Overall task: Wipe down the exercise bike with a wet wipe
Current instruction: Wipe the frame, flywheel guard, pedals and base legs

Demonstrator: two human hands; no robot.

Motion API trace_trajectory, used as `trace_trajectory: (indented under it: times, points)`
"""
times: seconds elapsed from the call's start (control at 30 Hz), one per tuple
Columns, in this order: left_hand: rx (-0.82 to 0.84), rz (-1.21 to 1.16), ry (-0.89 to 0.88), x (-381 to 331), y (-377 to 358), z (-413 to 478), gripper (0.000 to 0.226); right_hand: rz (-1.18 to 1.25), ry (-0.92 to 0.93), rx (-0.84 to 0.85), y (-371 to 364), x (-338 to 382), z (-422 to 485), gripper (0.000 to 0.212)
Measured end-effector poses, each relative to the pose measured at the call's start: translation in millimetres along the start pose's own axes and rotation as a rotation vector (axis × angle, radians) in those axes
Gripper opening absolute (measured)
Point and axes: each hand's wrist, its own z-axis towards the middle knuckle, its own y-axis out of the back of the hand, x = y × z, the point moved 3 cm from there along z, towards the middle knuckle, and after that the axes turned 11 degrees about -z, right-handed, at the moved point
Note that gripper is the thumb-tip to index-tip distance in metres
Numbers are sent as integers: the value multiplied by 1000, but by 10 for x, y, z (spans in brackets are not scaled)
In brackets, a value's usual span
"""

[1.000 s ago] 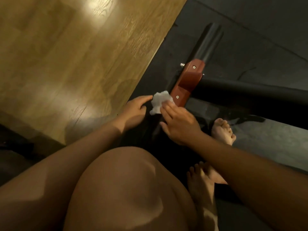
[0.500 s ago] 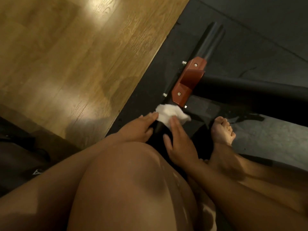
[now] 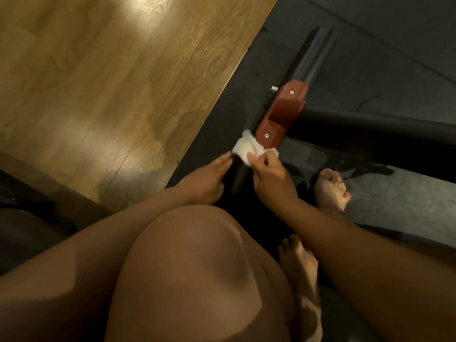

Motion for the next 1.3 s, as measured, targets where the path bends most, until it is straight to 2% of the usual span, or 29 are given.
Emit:
trace_trajectory:
  times: [0.03, 0.07, 0.1, 0.17, 0.23, 0.3, 0.4, 0.53, 0.6, 0.67, 0.77, 0.83, 0.93, 1.0, 1.07, 1.13, 1.23, 1.3]
  points:
    - [-127, -45, -36, -89, 26, 89, 76, 16, -134, -42, 52, -37, 75, 19]
    - [-214, -71, -63, -204, 68, 141, 74, 2, -143, -40, 31, -64, 89, 16]
    - [-233, -88, -99, -270, 75, 192, 71, -8, -106, 16, 0, 0, 35, 23]
    - [-151, -74, -120, -244, 17, 170, 61, -56, 75, 148, -166, 125, -267, 45]
    - [-51, 15, -81, -117, -72, 0, 52, 6, 155, 321, -296, 228, -573, 54]
    - [-3, 22, 8, 38, -135, -156, 50, -10, 188, 375, -331, 227, -614, 57]
    - [12, -16, 215, 113, -198, -248, 47, -78, 257, 534, -238, 275, -422, 49]
    - [-36, -48, 215, 77, -148, -199, 35, -205, 241, 780, -261, 515, -488, 17]
    - [-34, -56, 150, 86, -83, -158, 32, -190, 225, 746, -270, 459, -449, 30]
    - [-54, -105, 17, 13, -39, -83, 33, -38, 110, 545, -163, 261, -303, 41]
    - [-201, -52, -168, -148, 14, 151, 28, 147, -41, 169, 38, -22, -69, 30]
    - [-317, 11, -235, -210, 77, 314, 19, 110, -37, -24, 163, -101, 87, 26]
    - [-490, -5, -248, -281, 308, 466, 19, 61, -67, -247, 377, -184, 304, 25]
    - [-519, 34, -299, -355, 401, 543, 28, -3, -36, -277, 403, -244, 386, 29]
    - [-310, 72, -292, -385, 342, 599, 50, -88, -23, -226, 301, -240, 394, 32]
    - [-109, 112, -260, -343, 198, 573, 60, -168, 15, -219, 168, -145, 276, 34]
    - [-127, 209, -236, -145, 70, 442, 52, -302, 241, -102, -11, -5, -23, 50]
    - [-153, 220, -181, -47, 61, 339, 47, -418, 296, 9, -24, 1, -101, 56]
